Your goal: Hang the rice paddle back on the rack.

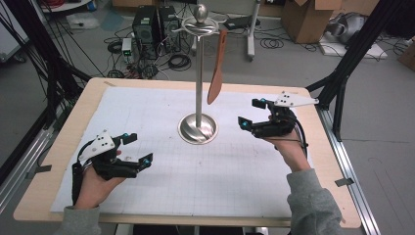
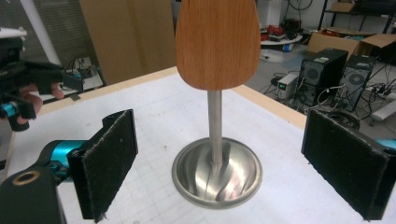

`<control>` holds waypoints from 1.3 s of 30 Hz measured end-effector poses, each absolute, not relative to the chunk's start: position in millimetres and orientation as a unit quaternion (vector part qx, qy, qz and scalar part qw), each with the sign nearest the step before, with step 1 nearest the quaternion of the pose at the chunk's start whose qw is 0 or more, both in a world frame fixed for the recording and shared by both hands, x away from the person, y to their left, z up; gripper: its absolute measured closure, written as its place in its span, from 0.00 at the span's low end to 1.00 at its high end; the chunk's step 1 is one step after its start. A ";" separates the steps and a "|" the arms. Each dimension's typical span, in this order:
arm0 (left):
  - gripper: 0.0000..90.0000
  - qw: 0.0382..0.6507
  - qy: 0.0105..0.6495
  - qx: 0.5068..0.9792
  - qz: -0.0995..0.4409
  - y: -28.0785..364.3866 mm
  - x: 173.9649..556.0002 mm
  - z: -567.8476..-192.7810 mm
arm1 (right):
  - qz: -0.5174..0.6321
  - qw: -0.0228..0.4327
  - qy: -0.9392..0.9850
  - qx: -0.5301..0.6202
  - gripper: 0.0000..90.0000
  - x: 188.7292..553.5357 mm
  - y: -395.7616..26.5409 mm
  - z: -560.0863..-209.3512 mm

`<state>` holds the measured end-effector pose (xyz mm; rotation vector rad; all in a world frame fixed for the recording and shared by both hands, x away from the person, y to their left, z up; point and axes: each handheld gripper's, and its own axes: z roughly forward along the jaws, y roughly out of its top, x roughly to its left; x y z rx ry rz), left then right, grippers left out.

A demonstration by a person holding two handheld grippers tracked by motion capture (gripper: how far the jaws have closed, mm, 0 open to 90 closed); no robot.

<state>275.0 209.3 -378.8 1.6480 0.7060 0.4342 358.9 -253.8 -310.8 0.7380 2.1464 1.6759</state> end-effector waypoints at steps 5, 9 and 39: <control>0.09 0.602 0.299 0.717 0.187 204.3 276.7 -378.6 | 0.575 0.158 0.756 0.270 0.10 360.4 -260.2 -335.2; 0.09 0.600 0.299 0.719 0.186 203.2 278.1 -379.8 | 0.581 0.146 0.750 0.282 0.11 359.0 -267.6 -345.2; 0.09 0.595 0.309 0.713 0.204 213.3 276.6 -377.4 | 0.595 0.166 0.732 0.288 0.10 312.4 -309.4 -372.2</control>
